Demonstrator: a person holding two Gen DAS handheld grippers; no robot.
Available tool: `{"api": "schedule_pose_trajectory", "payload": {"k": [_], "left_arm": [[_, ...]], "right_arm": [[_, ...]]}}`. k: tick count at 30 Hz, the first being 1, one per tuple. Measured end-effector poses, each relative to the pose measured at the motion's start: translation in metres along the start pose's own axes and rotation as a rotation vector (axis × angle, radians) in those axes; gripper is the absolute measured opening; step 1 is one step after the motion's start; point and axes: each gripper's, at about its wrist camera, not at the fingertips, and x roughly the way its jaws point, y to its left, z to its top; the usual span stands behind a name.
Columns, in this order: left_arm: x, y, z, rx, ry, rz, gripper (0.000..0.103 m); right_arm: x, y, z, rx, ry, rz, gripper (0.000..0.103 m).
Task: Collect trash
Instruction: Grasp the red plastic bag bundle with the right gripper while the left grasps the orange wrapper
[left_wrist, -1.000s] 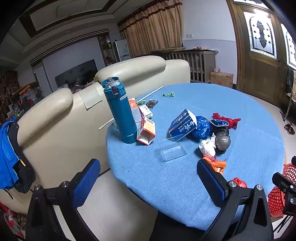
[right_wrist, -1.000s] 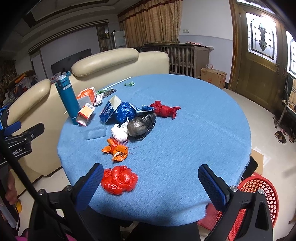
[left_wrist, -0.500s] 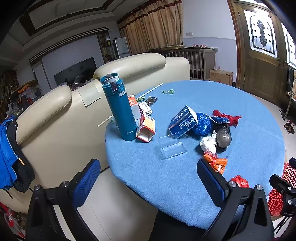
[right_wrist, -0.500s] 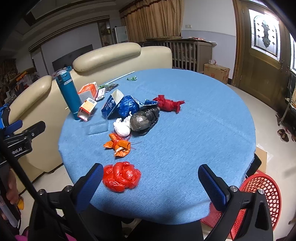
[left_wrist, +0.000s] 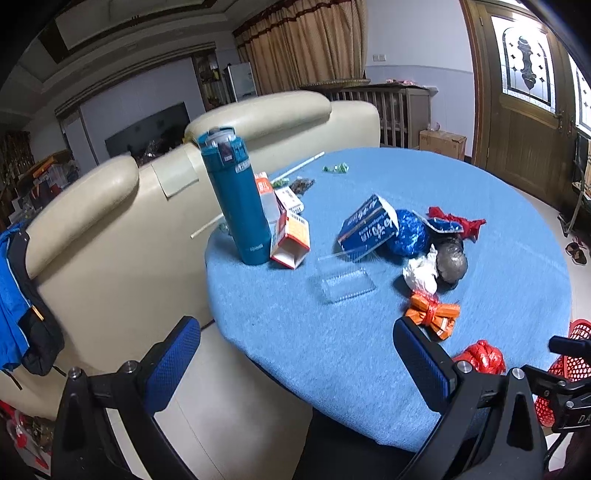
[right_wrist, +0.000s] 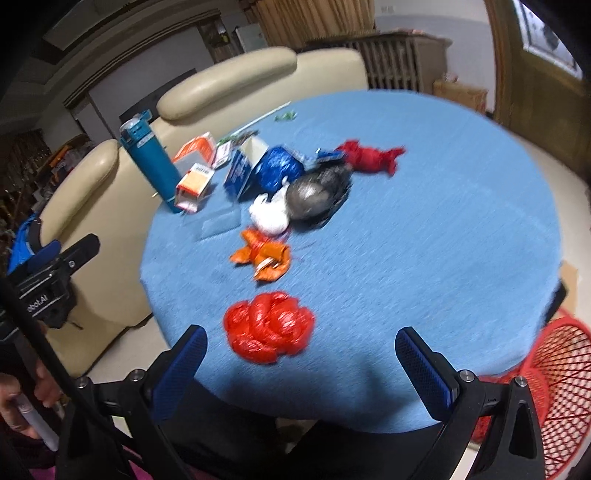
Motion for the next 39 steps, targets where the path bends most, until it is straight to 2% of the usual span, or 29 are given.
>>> {"api": "schedule_pose_trajectory", "payload": {"k": [2, 7, 11, 14, 16, 17, 21, 25, 29, 33, 36, 37, 38, 39], "left_arm": [[0.006, 0.001, -0.002, -0.003, 0.014, -0.008, 0.103], [0.022, 0.003, -0.005, -0.007, 0.063, -0.038, 0.103], [0.035, 0.006, -0.006, -0.020, 0.115, -0.060, 0.103], [0.043, 0.009, -0.004, -0.032, 0.145, -0.078, 0.103], [0.047, 0.008, -0.001, -0.039, 0.159, -0.096, 0.103], [0.050, 0.006, 0.002, -0.037, 0.168, -0.103, 0.103], [0.060, -0.006, 0.010, -0.023, 0.199, -0.150, 0.103], [0.077, -0.031, 0.017, 0.002, 0.247, -0.215, 0.103], [0.096, -0.062, 0.022, 0.017, 0.301, -0.281, 0.103], [0.118, -0.091, 0.024, 0.022, 0.323, -0.293, 0.103], [0.131, -0.106, 0.023, 0.010, 0.351, -0.316, 0.103], [0.136, -0.109, 0.021, -0.003, 0.364, -0.313, 0.102], [0.140, -0.110, 0.019, -0.019, 0.379, -0.327, 0.094], [0.145, -0.111, 0.016, -0.025, 0.391, -0.336, 0.082]], "right_arm": [[0.010, 0.000, 0.001, -0.001, 0.037, 0.050, 0.100], [0.038, -0.002, 0.005, 0.014, 0.122, 0.113, 0.095], [0.064, -0.005, 0.012, 0.068, 0.179, 0.176, 0.094], [0.083, -0.004, 0.014, 0.094, 0.228, 0.204, 0.085], [0.082, 0.003, 0.015, 0.056, 0.211, 0.184, 0.081], [0.083, 0.006, 0.015, 0.049, 0.218, 0.189, 0.072], [0.081, 0.001, 0.013, 0.064, 0.194, 0.197, 0.064], [0.071, -0.017, 0.010, 0.101, 0.155, 0.184, 0.063], [0.052, -0.038, 0.007, 0.110, 0.097, 0.126, 0.063], [0.028, -0.062, 0.004, 0.118, 0.019, 0.040, 0.063], [0.010, -0.082, 0.001, 0.149, -0.027, 0.020, 0.063], [0.005, -0.089, -0.001, 0.163, -0.039, 0.016, 0.063], [-0.001, -0.095, -0.003, 0.177, -0.051, 0.013, 0.063], [-0.006, -0.103, -0.006, 0.192, -0.063, 0.011, 0.063]]}}
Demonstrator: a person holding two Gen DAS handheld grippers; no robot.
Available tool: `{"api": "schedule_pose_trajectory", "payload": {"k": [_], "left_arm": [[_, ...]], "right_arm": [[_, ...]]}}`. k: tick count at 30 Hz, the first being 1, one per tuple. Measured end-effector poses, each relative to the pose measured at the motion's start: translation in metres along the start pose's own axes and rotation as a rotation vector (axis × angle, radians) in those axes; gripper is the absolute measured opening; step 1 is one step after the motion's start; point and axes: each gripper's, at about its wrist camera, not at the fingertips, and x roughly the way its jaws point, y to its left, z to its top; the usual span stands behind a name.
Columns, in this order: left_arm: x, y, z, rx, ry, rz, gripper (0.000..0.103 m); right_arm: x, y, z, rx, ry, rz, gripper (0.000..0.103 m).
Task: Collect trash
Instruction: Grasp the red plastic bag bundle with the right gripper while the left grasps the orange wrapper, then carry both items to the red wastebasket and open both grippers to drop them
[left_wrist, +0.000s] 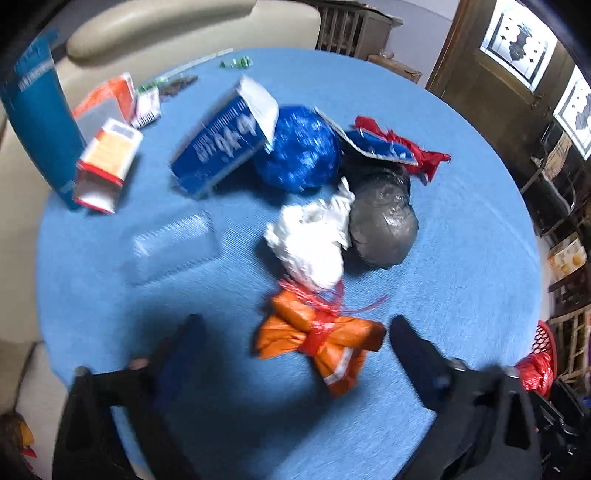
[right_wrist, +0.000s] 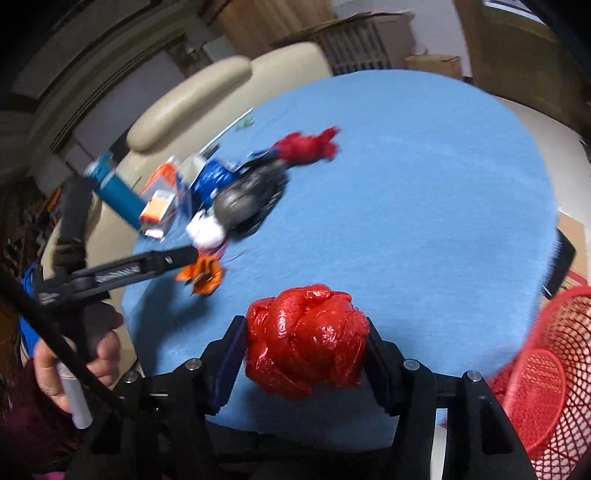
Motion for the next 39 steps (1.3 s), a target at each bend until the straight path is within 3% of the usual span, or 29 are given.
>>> {"api": "schedule_pose_trajectory", "payload": {"k": [2, 5, 6, 9, 12, 17, 21, 24, 29, 34, 36, 39], "left_arm": [[0.011, 0.000, -0.002, -0.017, 0.041, -0.020, 0.065], [0.009, -0.005, -0.007, -0.015, 0.024, -0.049, 0.056], [0.007, -0.005, -0.009, -0.018, 0.014, -0.051, 0.043], [0.004, -0.003, -0.015, -0.039, 0.013, -0.095, 0.020], [0.003, 0.000, -0.022, -0.069, 0.008, -0.124, 0.019], [-0.001, -0.004, -0.028, -0.047, -0.025, -0.121, 0.018], [-0.026, -0.016, -0.037, 0.008, -0.051, -0.128, 0.017], [-0.049, -0.039, -0.048, 0.113, -0.078, -0.138, 0.017], [-0.073, -0.120, -0.066, 0.425, -0.047, -0.212, 0.017], [-0.085, -0.224, -0.096, 0.741, 0.011, -0.373, 0.018], [-0.081, -0.263, -0.104, 0.825, 0.048, -0.430, 0.018], [-0.072, -0.301, -0.113, 0.895, 0.094, -0.461, 0.018]], "right_arm": [[-0.010, -0.013, -0.003, 0.022, -0.015, -0.001, 0.063], [-0.021, -0.032, -0.008, 0.057, -0.030, -0.010, 0.063], [-0.024, -0.037, -0.010, 0.065, -0.035, -0.012, 0.063], [-0.037, -0.053, -0.014, 0.087, -0.063, -0.021, 0.063], [-0.050, -0.062, -0.018, 0.093, -0.095, -0.031, 0.063], [-0.075, -0.084, -0.024, 0.131, -0.152, -0.046, 0.063], [-0.098, -0.103, -0.033, 0.164, -0.191, -0.060, 0.063], [-0.116, -0.115, -0.039, 0.177, -0.213, -0.076, 0.063], [-0.152, -0.138, -0.055, 0.180, -0.234, -0.147, 0.063], [-0.181, -0.168, -0.069, 0.235, -0.240, -0.196, 0.063], [-0.190, -0.183, -0.077, 0.273, -0.238, -0.206, 0.063], [-0.196, -0.202, -0.088, 0.326, -0.232, -0.210, 0.064]]}}
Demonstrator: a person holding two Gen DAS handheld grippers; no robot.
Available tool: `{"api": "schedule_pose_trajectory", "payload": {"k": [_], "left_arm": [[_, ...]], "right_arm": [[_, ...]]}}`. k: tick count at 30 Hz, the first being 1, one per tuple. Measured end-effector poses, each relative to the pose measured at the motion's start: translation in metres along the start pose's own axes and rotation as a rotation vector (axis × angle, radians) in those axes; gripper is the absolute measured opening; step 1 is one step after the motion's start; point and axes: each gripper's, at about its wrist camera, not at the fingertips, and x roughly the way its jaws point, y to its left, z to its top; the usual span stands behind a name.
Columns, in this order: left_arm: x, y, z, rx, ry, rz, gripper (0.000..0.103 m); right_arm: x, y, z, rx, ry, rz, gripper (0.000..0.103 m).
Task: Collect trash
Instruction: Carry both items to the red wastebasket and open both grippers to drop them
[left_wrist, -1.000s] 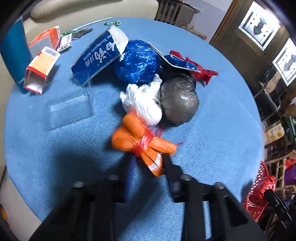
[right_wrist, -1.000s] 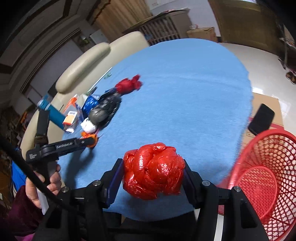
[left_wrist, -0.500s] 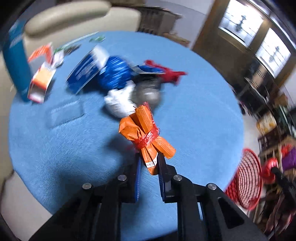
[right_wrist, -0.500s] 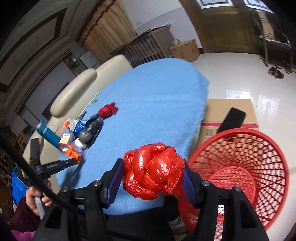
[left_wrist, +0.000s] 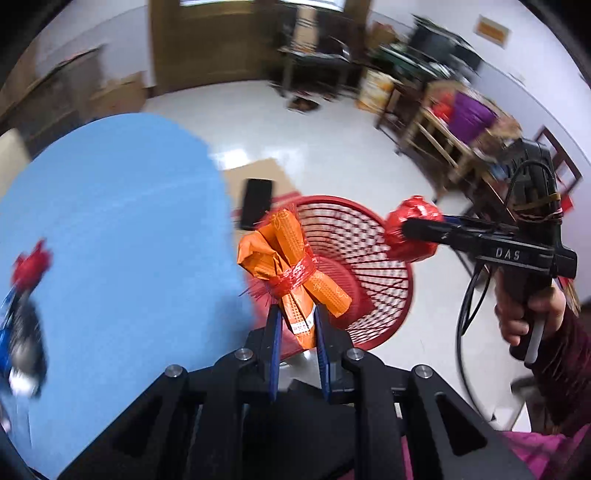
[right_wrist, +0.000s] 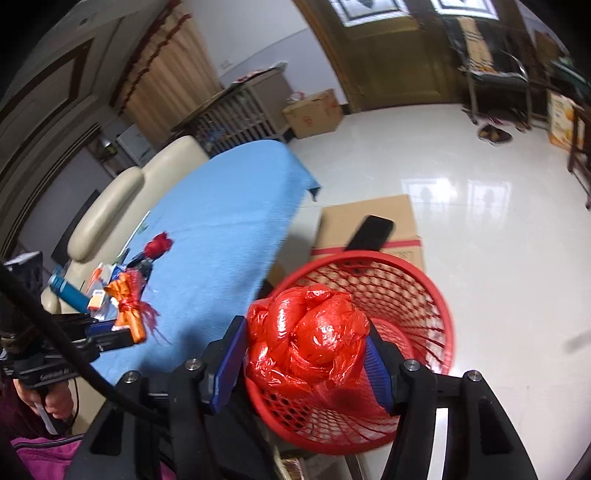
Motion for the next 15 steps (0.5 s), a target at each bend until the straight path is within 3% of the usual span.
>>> {"api": "schedule_pose_trajectory", "payload": {"k": [5, 8, 13, 15], "left_arm": [[0.039, -0.024, 0.026, 0.021, 0.082, -0.062, 0.024], [0.055, -0.030, 0.026, 0.023, 0.103, -0.032, 0.053], [0.045, -0.021, 0.023, 0.013, 0.064, 0.001, 0.055], [0.031, -0.012, 0.017, -0.005, 0.028, 0.015, 0.055]], "right_arm": [[-0.001, -0.029, -0.006, 0.100, 0.014, 0.015, 0.067], [0.000, -0.045, -0.008, 0.182, 0.022, 0.051, 0.070], [0.000, -0.062, -0.008, 0.264, -0.014, 0.118, 0.072], [0.001, -0.063, -0.005, 0.258, -0.043, 0.072, 0.074]]}}
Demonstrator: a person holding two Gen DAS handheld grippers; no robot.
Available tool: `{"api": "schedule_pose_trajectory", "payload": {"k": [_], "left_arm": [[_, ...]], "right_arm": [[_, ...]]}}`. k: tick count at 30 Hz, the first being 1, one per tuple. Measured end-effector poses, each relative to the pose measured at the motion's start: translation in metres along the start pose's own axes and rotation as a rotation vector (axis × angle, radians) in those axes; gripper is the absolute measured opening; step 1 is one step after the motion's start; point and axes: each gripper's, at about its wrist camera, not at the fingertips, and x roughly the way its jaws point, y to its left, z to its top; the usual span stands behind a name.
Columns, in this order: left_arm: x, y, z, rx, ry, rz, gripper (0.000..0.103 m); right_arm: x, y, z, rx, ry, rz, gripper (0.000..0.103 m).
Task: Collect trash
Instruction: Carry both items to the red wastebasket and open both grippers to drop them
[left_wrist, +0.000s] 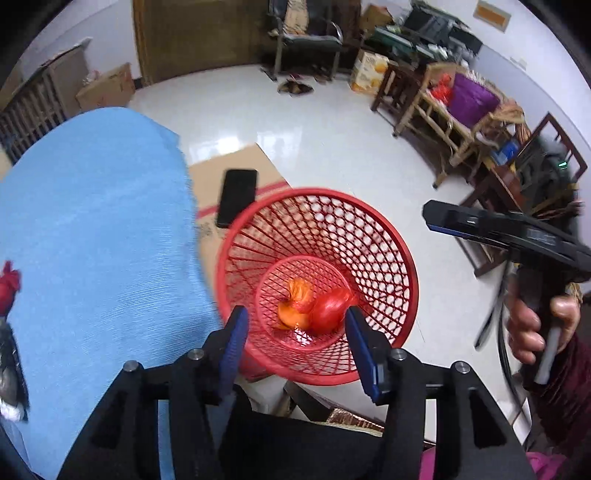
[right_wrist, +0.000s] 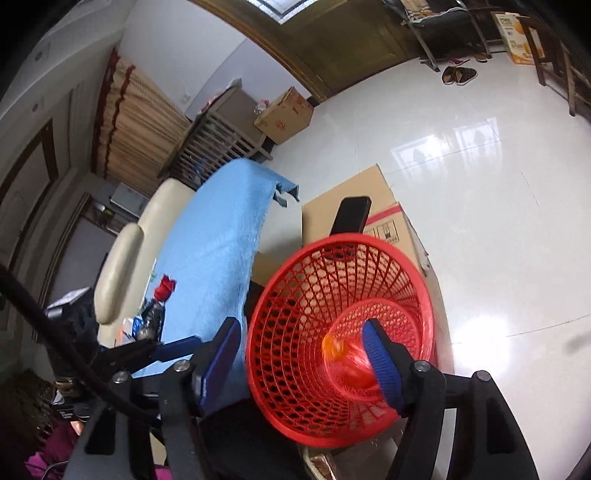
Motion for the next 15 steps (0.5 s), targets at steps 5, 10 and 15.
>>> {"api": "schedule_pose_trajectory", "payload": {"k": [5, 10, 15], "left_arm": [[-0.034, 0.047, -0.034, -0.136, -0.056, 0.095, 0.056], [-0.078, 0.112, -0.081, -0.353, -0.133, 0.170, 0.056], [-0.121, 0.169, -0.134, -0.530, -0.206, 0.294, 0.057]], "right_arm": [[0.020, -0.021, 0.013, 0.046, -0.048, -0.206, 0.074], [0.057, -0.046, 0.023, 0.166, -0.018, -0.260, 0.074], [0.078, -0.039, 0.013, 0.185, 0.027, -0.281, 0.075]]}}
